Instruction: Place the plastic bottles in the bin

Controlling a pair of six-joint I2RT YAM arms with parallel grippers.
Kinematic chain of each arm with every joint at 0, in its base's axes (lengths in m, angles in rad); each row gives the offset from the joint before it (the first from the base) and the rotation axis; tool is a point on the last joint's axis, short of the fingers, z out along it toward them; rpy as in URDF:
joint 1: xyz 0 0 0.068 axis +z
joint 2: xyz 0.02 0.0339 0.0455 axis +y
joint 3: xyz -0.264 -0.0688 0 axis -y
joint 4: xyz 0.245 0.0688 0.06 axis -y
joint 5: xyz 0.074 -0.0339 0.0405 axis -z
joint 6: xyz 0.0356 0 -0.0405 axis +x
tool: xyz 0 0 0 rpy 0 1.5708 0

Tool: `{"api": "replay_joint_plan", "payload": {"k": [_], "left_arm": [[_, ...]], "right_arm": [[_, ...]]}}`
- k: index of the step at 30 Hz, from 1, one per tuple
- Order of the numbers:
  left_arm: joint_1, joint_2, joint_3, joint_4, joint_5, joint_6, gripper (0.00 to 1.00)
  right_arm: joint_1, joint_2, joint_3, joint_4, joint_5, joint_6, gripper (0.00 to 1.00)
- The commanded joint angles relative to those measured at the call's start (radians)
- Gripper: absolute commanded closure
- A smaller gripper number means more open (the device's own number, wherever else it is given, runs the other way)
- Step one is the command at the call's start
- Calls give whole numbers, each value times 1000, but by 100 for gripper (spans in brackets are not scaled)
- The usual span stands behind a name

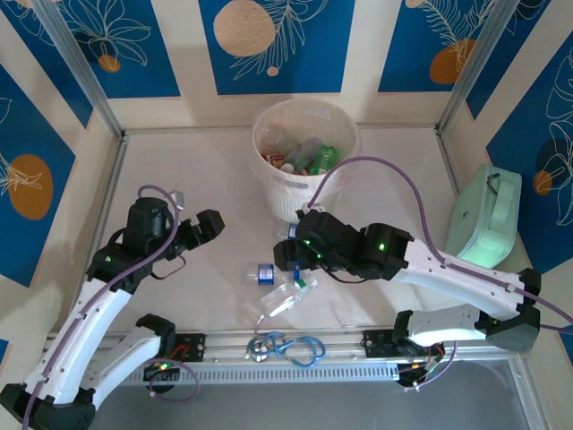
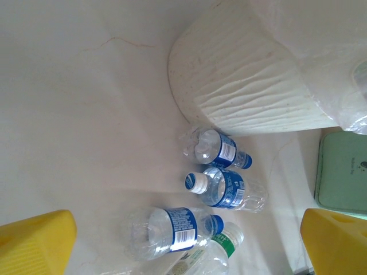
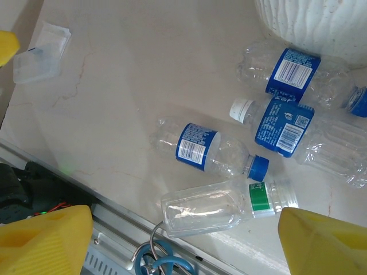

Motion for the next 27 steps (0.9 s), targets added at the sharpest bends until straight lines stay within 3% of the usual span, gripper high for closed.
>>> {"api": "replay_joint_plan", "payload": {"k": [1, 10, 27], "left_arm": [[13, -26, -34, -25, -12, -12, 0], [22, -21, -111, 40, -5, -63, 0], [43, -14, -155, 19, 7, -81, 0]], "right_arm": [[6, 21, 22, 12, 17, -17, 15], [14, 69, 67, -47, 11, -43, 15], [24, 202, 71, -164, 24, 84, 16]]}}
